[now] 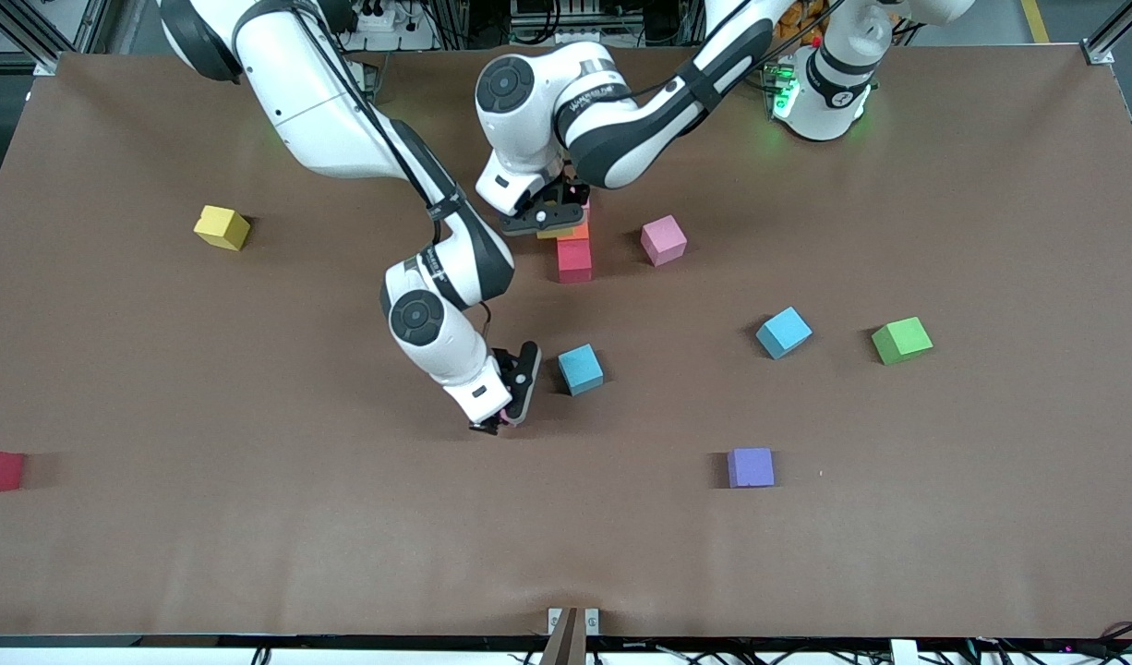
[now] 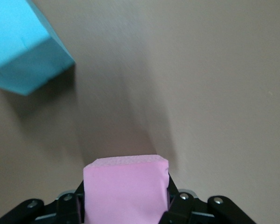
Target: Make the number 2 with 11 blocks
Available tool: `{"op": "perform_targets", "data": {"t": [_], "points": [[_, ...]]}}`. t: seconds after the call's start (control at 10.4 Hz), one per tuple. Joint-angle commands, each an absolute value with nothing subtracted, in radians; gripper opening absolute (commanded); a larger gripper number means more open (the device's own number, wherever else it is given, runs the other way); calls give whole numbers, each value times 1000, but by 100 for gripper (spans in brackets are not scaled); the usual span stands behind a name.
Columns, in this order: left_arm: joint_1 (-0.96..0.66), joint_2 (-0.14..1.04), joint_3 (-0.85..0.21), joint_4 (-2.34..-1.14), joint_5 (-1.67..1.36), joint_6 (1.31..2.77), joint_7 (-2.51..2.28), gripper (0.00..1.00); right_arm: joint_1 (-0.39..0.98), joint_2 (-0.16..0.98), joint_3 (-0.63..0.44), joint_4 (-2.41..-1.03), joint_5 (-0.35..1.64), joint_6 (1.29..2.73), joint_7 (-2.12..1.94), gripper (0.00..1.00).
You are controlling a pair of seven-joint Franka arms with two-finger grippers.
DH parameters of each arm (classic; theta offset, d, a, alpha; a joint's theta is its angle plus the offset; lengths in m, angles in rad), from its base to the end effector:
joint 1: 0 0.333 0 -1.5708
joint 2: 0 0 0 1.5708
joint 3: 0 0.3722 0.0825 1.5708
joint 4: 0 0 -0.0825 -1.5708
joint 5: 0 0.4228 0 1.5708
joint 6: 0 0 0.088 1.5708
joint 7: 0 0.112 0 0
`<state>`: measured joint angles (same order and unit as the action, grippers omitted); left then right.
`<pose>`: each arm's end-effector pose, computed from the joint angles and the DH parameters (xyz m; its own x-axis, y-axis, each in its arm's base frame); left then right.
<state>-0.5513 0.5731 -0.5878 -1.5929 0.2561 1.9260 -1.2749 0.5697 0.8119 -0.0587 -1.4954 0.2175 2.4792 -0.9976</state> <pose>0.3782 -0.6222 0.3559 0.9893 0.0877 -0.1164 0.0755 -0.9916 -0.1053 0.6944 0.4001 0.2119 0.1883 0.9638 0.1890 0.9758 -0.2053 0.0747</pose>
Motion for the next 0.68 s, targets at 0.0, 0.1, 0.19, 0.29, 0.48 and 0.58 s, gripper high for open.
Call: {"op": "perform_targets", "data": {"t": [0.0,0.1,0.19,0.29,0.48,0.58], "points": [[-537,534,-587,-1632,224,1944,-1253,0,549,772,-92,-1500,244,2410,-1071,0],[-538,535,-588,-1632,224,1945,-1253,0,539,758,-107,-1500,245,2380,-1098,0],[-537,538,-588,-1631,224,1947,-1253,0,522,749,-115,-1503,245,2356,-1133,0],[-537,545,-588,-1623,225,1953,-1253,0,506,733,-129,-1506,245,2326,-1165,0],[-523,567,-584,-1608,236,1976,-1223,0,482,704,-159,-1511,245,2258,-1241,0],[-523,581,-584,-1580,236,1977,-1203,0,477,681,-176,-1534,245,2252,-1284,0]]}}
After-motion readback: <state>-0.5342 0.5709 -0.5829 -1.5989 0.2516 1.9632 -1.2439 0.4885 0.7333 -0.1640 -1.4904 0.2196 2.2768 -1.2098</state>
